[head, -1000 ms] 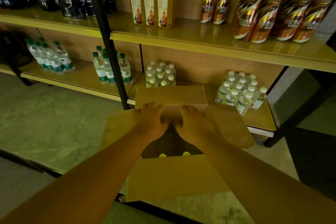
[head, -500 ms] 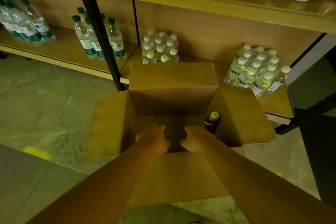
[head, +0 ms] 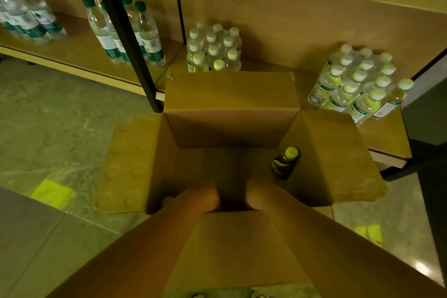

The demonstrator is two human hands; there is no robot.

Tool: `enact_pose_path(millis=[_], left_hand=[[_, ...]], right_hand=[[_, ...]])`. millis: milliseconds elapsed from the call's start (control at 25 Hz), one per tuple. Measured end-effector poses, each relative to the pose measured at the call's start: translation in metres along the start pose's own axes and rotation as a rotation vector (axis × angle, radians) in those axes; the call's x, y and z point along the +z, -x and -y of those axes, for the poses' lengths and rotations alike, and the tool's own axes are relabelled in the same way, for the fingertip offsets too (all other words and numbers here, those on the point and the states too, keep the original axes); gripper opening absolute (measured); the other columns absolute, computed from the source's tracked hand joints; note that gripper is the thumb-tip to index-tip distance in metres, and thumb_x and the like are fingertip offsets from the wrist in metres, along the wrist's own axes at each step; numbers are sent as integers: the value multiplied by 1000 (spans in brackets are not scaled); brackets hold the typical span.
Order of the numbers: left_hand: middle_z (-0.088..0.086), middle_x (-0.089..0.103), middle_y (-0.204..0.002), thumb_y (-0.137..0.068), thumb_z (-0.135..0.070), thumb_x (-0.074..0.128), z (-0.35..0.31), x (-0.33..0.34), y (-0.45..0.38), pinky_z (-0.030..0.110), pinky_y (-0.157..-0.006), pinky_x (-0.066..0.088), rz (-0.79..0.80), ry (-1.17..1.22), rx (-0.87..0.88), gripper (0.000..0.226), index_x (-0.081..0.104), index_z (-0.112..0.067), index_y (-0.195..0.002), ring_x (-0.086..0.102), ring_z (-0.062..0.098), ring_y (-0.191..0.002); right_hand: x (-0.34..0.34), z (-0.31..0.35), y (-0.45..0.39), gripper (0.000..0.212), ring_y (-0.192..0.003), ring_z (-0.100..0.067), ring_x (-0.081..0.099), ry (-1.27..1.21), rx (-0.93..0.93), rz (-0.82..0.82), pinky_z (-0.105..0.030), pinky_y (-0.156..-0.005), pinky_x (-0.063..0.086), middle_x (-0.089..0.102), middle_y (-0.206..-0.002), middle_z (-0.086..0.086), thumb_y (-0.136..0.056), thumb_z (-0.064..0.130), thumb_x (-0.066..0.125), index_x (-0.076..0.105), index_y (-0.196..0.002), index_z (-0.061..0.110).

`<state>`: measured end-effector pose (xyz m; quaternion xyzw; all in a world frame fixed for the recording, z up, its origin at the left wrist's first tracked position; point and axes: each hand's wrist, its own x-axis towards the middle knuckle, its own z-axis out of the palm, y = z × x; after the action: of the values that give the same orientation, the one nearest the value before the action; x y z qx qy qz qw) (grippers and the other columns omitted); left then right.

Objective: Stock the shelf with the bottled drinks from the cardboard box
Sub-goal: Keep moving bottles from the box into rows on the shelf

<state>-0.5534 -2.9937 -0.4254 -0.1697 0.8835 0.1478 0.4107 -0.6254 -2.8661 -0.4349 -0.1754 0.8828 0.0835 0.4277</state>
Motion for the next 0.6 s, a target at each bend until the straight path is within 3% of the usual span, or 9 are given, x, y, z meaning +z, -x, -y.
enact_pose_path(millis=[120, 280, 400, 480, 520, 600], left_hand=[[16, 38, -148, -101, -14, 46, -2, 3, -9, 39, -105, 41, -62, -58, -32, 47, 37, -11, -147, 44, 35, -131], [14, 58, -130, -97, -10, 47, 2, 4, -9, 33, -94, 48, -228, -14, -41, 32, 56, -5, -128, 58, 30, -117], [13, 52, -135, -98, -14, 49, 10, -1, 2, 33, -95, 47, -209, 34, -56, 35, 51, -8, -132, 55, 29, -120], [9, 53, -128, -93, -20, 58, 11, -15, 18, 33, -89, 50, -260, 109, -11, 34, 52, -14, -127, 57, 27, -111], [6, 56, -118, -90, -22, 63, 10, -26, 28, 33, -84, 52, -322, 134, 36, 30, 56, -16, -118, 60, 24, -101], [3, 57, -103, -84, -25, 70, 5, -53, 57, 32, -76, 54, -422, 158, 94, 25, 57, -20, -104, 58, 18, -85]], right_hand=[[0, 2, -6, 40, -127, -34, 50, 19, 4, 53, -36, -98, 43, 49, -141, -17, -97, 7, 54, 51, -137, 3], [4, -3, -5, 44, -125, -32, 53, -57, -7, -63, -32, -89, 44, 50, -140, -16, -93, 3, 57, 51, -137, 6], [-2, -6, 7, 47, -118, -33, 57, -134, -30, -127, -32, -80, 46, 51, -137, -16, -90, 6, 62, 52, -135, 9], [-14, -7, 25, 34, -97, -29, 61, -179, -76, -179, -30, -64, 46, 56, -121, -13, -86, 13, 67, 59, -119, 10], [-25, -9, 38, 21, -82, -25, 58, -169, -99, -221, -28, -56, 41, 56, -105, -10, -84, 17, 70, 60, -102, 12], [-51, -13, 71, 23, -69, -20, 50, -164, -116, -259, -27, -51, 35, 50, -85, -5, -81, 23, 75, 53, -81, 17]])
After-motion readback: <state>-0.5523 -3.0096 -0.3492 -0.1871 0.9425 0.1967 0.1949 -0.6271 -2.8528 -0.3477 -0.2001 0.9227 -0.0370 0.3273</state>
